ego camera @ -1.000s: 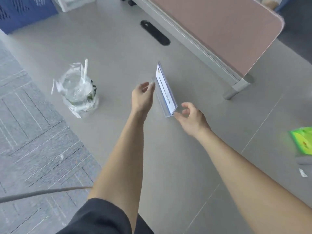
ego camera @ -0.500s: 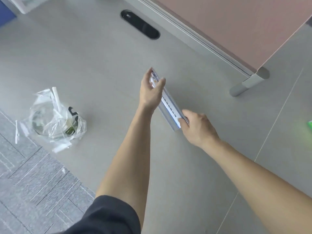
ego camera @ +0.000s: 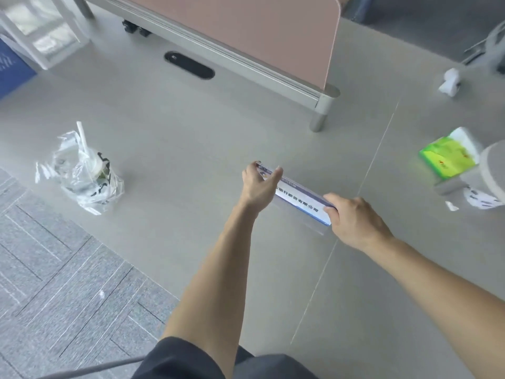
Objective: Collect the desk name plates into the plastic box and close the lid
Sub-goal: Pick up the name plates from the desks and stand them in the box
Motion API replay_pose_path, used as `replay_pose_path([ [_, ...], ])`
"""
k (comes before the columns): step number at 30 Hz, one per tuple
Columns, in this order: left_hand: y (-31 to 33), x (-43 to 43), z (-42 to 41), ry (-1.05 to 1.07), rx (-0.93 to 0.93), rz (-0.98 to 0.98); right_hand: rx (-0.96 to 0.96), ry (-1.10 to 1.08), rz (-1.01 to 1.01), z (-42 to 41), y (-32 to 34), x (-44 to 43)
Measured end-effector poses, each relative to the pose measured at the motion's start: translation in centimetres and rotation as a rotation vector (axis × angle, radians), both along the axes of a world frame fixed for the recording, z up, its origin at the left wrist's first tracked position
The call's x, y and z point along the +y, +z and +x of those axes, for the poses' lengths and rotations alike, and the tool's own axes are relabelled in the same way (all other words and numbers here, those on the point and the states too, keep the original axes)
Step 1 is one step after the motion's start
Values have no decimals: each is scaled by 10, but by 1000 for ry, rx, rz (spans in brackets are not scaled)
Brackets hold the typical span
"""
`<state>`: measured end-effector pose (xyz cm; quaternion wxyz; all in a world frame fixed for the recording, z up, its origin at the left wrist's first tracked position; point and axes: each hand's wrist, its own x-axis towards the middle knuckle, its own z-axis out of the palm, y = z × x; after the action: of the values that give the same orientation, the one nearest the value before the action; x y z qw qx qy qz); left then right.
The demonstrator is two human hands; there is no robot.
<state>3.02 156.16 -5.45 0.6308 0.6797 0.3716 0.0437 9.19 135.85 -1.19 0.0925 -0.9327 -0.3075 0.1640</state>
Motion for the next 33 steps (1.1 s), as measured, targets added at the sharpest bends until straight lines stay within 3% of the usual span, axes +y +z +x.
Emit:
replay_pose_path([
  [7,44,-137,-71,-57,-66,310,-92,13,84,-25,54,-163],
  [13,109,-233,-113,-353,-153,492,-209,125,156,-47,117,-291],
  [20,142,-316,-136,-578,-389,654,-367,65,290,-78,170,-383],
  [24,139,-340,-152,-673,-471,723,-342,55,193,-107,190,-406],
  [28,122,-371,-164,-639,-525,744,-301,-83,6,-132,205,-427],
  [33,118,-430,-178,-581,-559,631,-144,-454,266,-160,236,-468],
])
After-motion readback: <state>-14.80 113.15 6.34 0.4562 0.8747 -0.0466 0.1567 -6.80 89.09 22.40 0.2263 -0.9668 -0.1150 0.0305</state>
